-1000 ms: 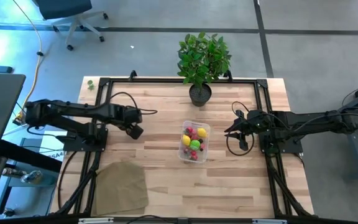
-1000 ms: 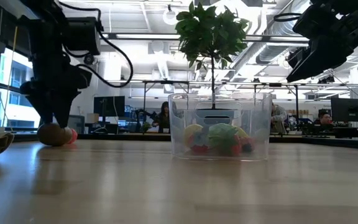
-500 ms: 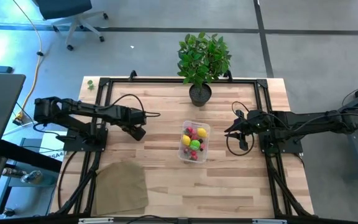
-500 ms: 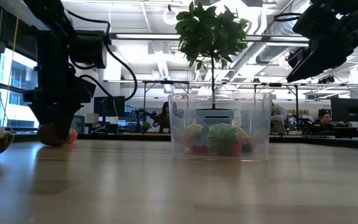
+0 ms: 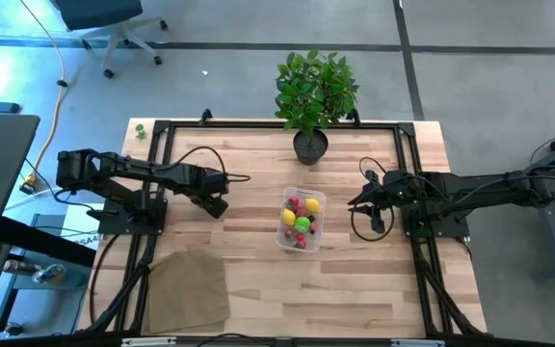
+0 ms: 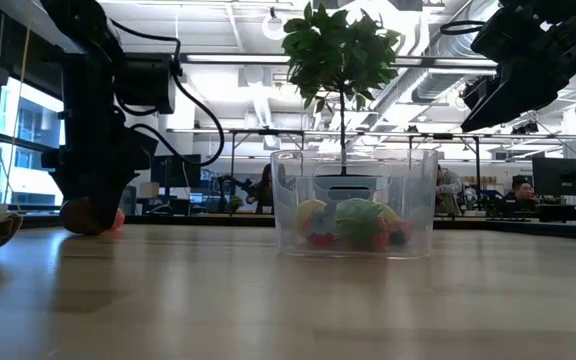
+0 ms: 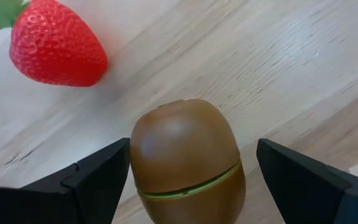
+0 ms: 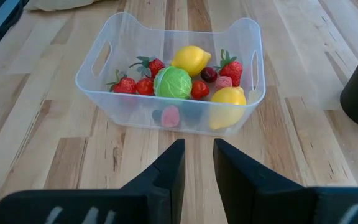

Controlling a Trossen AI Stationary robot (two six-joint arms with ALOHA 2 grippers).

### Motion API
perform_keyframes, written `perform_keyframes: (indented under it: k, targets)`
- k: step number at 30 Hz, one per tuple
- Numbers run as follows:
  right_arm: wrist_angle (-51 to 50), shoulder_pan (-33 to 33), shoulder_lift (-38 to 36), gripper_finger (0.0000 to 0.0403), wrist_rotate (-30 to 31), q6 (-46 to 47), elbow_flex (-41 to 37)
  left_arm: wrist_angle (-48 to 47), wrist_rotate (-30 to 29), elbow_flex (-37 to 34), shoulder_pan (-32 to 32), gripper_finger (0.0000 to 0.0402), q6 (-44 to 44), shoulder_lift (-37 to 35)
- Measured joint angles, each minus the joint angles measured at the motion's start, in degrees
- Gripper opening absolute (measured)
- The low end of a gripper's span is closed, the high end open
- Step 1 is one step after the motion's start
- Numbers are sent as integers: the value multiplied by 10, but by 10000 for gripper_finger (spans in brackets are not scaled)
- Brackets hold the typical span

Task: Pick and placing Produce into tupperware
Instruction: Put the brown kiwi into the transparent container

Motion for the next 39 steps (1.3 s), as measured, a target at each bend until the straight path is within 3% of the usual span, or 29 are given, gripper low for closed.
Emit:
perform_keyframes:
  k: [19, 32, 39]
  targets:
    - [0, 0, 0, 73, 0, 0, 0, 56, 16, -40, 0, 333, -3, -2]
    - [0, 0, 0, 73, 0, 0, 0, 63, 15, -41, -1, 226, -48, -1]
    - [0, 0, 0, 73, 0, 0, 0, 63, 11, -41, -1, 253, -47, -1]
